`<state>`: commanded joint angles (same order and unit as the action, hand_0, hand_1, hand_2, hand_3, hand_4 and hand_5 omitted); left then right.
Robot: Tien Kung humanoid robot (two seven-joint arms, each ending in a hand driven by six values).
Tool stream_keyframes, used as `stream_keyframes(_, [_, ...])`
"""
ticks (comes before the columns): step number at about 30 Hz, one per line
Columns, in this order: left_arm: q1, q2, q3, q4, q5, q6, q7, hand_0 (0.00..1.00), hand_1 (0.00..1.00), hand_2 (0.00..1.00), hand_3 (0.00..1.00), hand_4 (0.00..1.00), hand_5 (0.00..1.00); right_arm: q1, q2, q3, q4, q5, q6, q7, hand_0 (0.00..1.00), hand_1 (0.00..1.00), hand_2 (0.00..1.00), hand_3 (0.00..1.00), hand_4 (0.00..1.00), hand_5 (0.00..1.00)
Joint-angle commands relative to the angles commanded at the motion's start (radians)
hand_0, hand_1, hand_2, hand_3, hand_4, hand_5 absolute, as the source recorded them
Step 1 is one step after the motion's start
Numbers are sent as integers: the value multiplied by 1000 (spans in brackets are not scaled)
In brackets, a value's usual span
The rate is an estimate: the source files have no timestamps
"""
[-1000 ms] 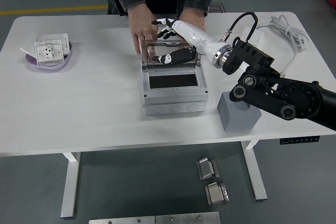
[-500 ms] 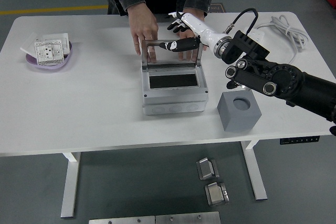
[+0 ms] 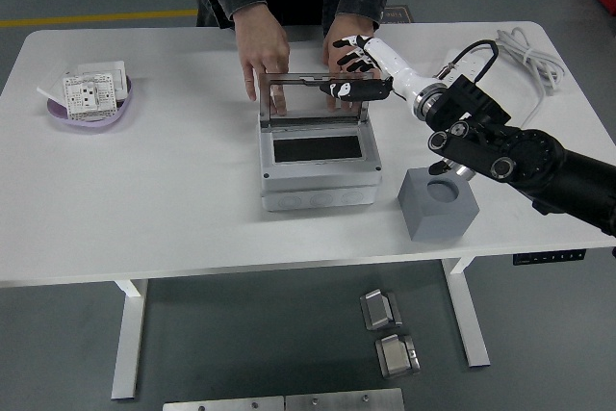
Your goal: Pick up the cylinder from the cube,place it in the box,flap close box
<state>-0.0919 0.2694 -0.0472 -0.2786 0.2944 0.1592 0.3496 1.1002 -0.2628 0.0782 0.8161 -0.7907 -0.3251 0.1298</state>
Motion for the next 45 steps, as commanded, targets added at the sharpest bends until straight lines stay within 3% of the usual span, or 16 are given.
stream_keyframes(20, [23, -8, -20, 2, 3, 3, -3, 687, 672, 596, 619, 525, 362, -60, -73, 46, 178, -140, -30, -36, 742, 683, 736, 847, 863, 381])
stream_keyframes(30, [41, 2, -35, 5, -2, 8, -10, 687, 671, 596, 618, 525, 362, -67, -127, 50, 351, -299, -15, -136, 732, 683, 734, 847, 859, 384])
stream_keyframes(45, [54, -4, -34, 6, -6, 9, -10, 686, 671, 595, 617, 523, 363, -90, -144, 48, 432, -389, 4, -196, 692, 679, 758, 866, 851, 408])
